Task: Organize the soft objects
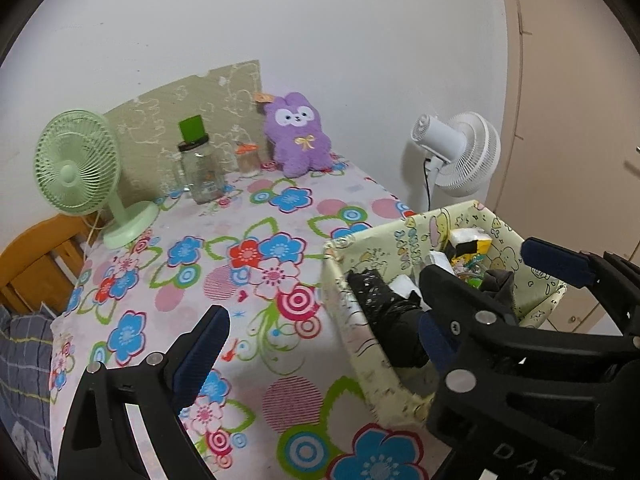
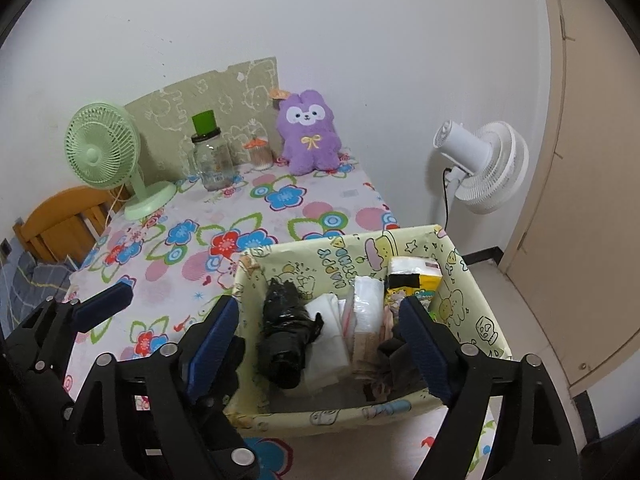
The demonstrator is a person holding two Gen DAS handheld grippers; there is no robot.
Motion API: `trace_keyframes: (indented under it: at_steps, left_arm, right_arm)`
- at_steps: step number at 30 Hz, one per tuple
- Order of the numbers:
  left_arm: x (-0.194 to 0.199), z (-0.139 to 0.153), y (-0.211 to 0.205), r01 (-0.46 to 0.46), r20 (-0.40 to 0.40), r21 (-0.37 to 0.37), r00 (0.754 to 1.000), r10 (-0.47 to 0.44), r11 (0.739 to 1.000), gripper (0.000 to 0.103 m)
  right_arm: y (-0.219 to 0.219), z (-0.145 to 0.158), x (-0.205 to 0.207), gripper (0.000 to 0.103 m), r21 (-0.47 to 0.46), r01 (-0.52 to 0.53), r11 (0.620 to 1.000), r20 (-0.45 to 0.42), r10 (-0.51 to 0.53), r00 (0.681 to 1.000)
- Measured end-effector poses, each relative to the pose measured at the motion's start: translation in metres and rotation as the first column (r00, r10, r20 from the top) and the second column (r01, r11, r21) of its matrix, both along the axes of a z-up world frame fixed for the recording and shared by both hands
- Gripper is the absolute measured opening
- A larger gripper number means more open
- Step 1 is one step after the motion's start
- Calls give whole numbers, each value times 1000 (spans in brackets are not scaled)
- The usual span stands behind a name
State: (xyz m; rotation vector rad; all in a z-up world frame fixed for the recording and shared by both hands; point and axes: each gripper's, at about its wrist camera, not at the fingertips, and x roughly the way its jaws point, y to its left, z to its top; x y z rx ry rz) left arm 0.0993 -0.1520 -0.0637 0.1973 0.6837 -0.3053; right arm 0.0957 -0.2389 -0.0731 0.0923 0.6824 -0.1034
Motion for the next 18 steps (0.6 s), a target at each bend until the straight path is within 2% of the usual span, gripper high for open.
trace_keyframes:
  at_steps: [18]
  left_arm:
    - [-42,33,83,-134,103,-70,985,140,989,102]
  right_arm:
    - [62,35,-38,93,-60,-52,997,106,58,993]
